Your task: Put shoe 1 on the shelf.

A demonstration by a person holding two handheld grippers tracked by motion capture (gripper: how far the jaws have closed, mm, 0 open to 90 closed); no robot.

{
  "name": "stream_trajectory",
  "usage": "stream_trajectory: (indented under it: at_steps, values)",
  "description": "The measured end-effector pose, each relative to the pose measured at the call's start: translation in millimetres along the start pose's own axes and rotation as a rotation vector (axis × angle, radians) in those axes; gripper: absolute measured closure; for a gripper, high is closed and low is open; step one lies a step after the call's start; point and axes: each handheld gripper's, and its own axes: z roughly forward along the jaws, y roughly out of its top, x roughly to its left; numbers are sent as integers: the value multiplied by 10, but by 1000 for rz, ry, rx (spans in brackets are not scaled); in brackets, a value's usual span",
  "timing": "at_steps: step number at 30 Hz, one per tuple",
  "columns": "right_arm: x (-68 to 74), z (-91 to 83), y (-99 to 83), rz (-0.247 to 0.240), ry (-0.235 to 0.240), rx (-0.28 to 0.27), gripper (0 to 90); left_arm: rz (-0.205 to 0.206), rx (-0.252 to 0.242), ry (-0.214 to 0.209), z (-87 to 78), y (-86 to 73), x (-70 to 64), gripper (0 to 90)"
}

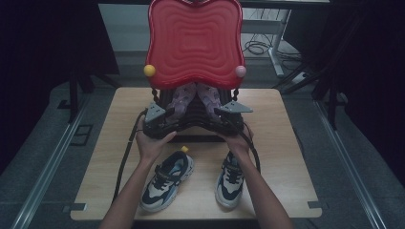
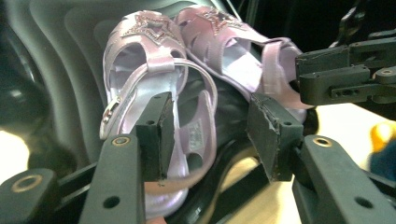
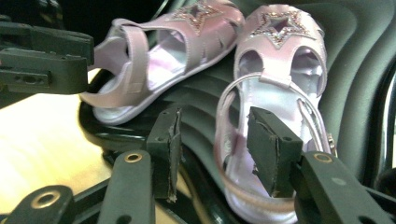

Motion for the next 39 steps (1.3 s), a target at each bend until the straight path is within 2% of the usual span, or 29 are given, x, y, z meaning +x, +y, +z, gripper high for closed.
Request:
stream_trajectory:
  at_steps: [5,6,7,11,18,24,27,31,34,39]
  values:
    - [13,-124,-10,6,48,4,548,-21,18,-16,-126,-32,8,517]
    - [10,-150,-14,7,71,9,548,-30,20,-20,-148,-42,11,518]
    - [15,-170,-21,9,67,8,548,-38,22,-24,-176,-53,16,519]
    - [7,-256,-62,28,100,5,544,-64,27,-47,-257,-86,13,523]
    - [-10,-405,-164,32,129,2,527,-95,74,-89,-380,-175,-20,526]
    - [-17,-556,-304,16,132,5,521,-102,100,-99,-527,-264,-51,527]
    - [-14,-646,-380,12,147,10,516,-97,108,-107,-599,-304,-71,528]
    - [-9,-748,-481,-18,171,31,517,-95,123,-116,-677,-363,-99,528]
    - [-9,-810,-547,-14,187,46,516,-87,135,-109,-734,-411,-118,529]
    - [-16,-912,-637,-13,203,64,502,-84,149,-121,-832,-520,-142,533]
